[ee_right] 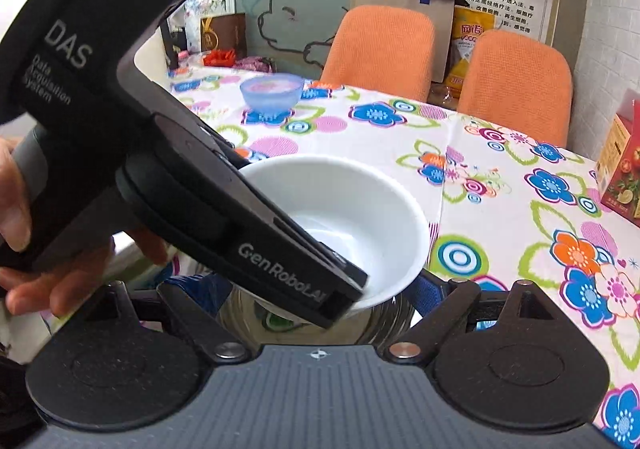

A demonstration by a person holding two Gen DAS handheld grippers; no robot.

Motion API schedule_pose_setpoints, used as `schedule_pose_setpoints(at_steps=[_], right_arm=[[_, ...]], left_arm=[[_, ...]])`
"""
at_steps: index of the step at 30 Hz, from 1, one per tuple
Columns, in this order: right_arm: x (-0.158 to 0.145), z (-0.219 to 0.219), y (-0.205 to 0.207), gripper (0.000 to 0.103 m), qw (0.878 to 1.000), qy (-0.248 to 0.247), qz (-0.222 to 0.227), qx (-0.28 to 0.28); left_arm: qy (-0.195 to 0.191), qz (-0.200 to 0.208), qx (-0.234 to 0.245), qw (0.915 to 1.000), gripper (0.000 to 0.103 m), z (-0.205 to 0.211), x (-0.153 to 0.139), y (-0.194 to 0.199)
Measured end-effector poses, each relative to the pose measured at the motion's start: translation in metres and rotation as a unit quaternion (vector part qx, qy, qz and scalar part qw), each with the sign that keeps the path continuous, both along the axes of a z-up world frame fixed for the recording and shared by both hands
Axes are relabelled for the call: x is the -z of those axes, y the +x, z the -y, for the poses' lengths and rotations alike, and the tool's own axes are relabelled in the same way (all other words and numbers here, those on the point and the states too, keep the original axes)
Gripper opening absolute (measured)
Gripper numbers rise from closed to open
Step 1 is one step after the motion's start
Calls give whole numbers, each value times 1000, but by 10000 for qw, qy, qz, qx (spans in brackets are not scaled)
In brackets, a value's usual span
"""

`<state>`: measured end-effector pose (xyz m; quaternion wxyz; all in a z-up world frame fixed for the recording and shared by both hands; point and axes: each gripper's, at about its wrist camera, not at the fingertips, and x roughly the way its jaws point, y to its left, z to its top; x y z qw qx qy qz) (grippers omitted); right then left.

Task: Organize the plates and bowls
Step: 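Lower the white bowl into the steel bowl and open the left gripper, then move the left gripper to the translucent blue bowl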

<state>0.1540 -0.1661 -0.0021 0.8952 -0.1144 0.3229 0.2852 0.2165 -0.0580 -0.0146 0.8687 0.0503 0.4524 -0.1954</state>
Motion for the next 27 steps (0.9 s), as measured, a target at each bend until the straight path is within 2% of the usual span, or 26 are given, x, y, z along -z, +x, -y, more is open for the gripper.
schedule_pose_setpoints(at_steps=[7,10,14,18,27], right_arm=[[4,16,-29,78,10000,-34,6,80],[3,27,-40,78,9998,114,-14,168],[-2,43,-53,78,9982,423,50,416],[-7,50,-55,78,9959,576,205,670],[-12,39,-47,78,9947,749,267,648]], left_arm=[[-85,55,-121,9999,72,-13,-12,-5],[-36,223,-277,9994,72,-20,-20,-12],[-169,435,-480,9978,72,-30,-30,-23],[-384,515,-699,9955,72,-44,-37,-35],[-626,544,-1360,9872,73,-95,-44,-53]])
